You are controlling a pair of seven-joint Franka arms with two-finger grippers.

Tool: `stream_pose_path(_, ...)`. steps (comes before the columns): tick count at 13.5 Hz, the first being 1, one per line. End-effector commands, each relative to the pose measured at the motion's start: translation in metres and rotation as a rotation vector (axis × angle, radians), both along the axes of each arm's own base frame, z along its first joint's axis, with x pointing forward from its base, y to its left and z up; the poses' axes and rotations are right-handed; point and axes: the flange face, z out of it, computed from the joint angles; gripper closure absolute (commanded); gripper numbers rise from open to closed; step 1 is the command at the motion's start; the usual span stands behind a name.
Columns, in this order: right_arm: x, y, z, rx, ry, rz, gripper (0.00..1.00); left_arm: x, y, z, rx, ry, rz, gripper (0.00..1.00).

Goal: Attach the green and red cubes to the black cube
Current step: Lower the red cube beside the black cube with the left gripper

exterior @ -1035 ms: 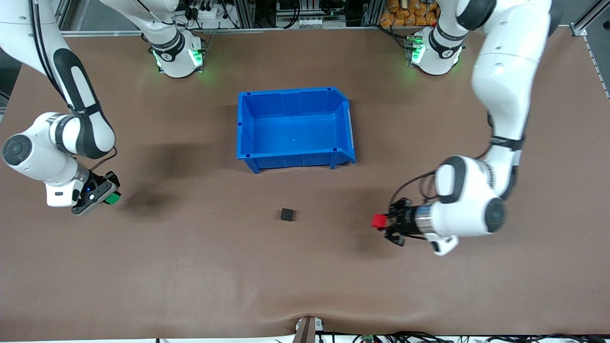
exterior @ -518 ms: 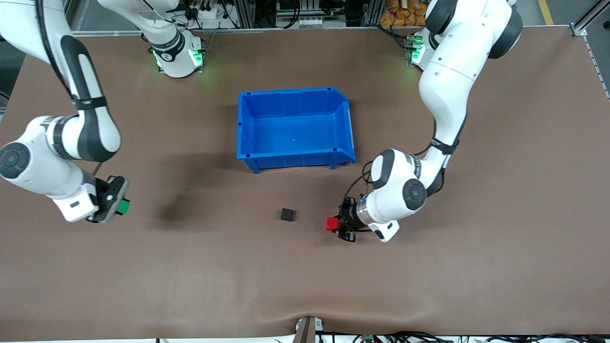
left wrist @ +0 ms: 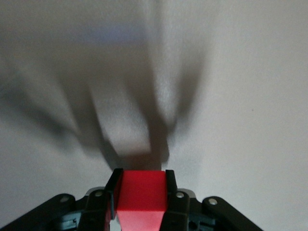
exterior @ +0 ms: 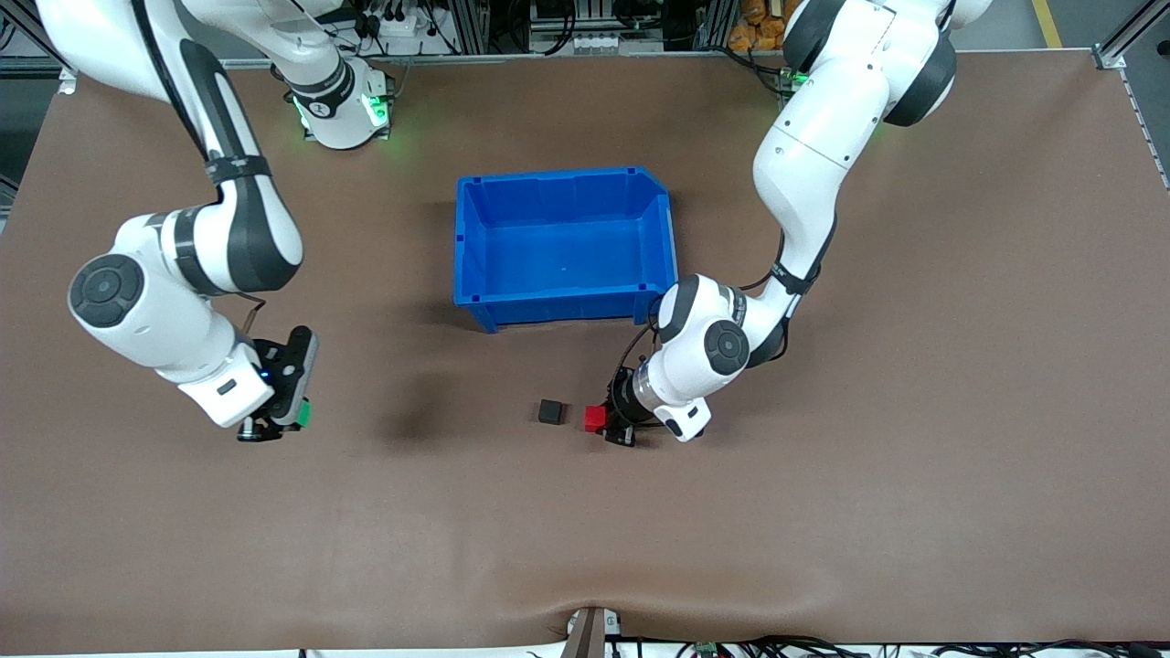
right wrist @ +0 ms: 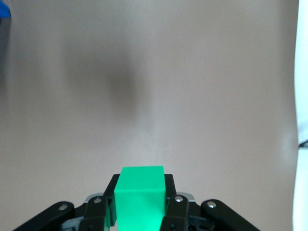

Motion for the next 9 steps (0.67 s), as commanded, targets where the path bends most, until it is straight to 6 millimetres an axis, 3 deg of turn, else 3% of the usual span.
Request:
stream_pose_path(1,0.023,0.035,-0.024,0.017,0.013,0.036,1.0,-0.006,-0.018,-0.002,-0.022,-0.028,0.008,1.0)
stream_pose_path(3,0.027,0.046,-0.036,0.016,0.02,0.054,1.0,-0.016,-0.032,-0.006,-0.021,-0.033,-0.012,1.0)
stream_pose_path(7,0.023,0.057,-0.06,0.072,0.07,0.025,1.0,-0.017,-0.033,-0.009,-0.027,-0.043,-0.006,1.0)
stream_pose_path(9,0.013,0.073,-0.07,0.11,0.103,0.02,1.0,-0.018,-0.035,-0.008,-0.034,-0.04,-0.004,1.0)
